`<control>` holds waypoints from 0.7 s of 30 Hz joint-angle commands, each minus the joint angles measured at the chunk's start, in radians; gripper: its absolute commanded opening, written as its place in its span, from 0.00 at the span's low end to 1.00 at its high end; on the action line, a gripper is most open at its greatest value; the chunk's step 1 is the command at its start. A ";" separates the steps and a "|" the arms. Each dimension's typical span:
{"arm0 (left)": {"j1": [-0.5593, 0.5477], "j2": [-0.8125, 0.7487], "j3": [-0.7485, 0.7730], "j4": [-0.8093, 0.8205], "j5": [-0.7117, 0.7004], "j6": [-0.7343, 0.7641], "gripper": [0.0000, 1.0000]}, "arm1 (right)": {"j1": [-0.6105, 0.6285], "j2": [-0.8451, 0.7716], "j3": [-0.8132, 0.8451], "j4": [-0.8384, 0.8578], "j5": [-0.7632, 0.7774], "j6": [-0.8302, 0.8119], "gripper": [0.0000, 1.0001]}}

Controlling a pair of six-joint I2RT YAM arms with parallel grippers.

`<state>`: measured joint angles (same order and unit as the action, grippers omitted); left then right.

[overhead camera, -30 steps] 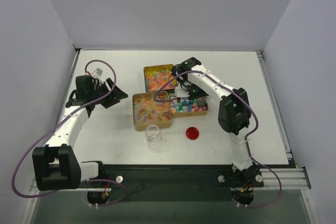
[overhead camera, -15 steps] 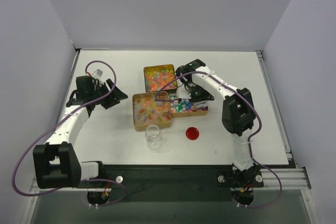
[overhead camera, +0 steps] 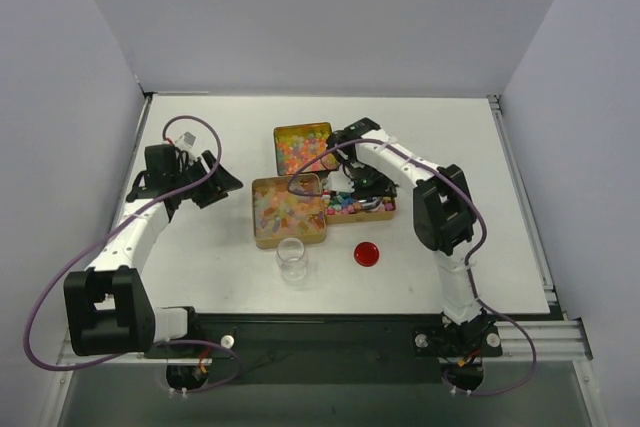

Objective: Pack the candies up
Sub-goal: Scoop the fake candies from the storage box.

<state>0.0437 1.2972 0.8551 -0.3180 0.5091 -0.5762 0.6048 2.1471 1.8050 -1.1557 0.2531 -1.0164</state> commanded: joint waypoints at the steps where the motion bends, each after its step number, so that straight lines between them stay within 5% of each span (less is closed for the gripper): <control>1: 0.008 -0.001 0.042 0.002 0.009 0.036 0.69 | 0.032 0.043 0.024 -0.001 -0.044 0.010 0.00; 13: 0.012 0.050 0.084 -0.027 -0.004 0.088 0.69 | 0.049 0.100 0.073 0.093 -0.172 0.012 0.00; 21: 0.019 0.099 0.140 -0.056 0.005 0.151 0.69 | 0.003 0.016 -0.096 0.218 -0.363 0.018 0.00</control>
<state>0.0517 1.3808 0.9295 -0.3576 0.5041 -0.4812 0.6308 2.2280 1.7844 -0.9928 0.0574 -1.0134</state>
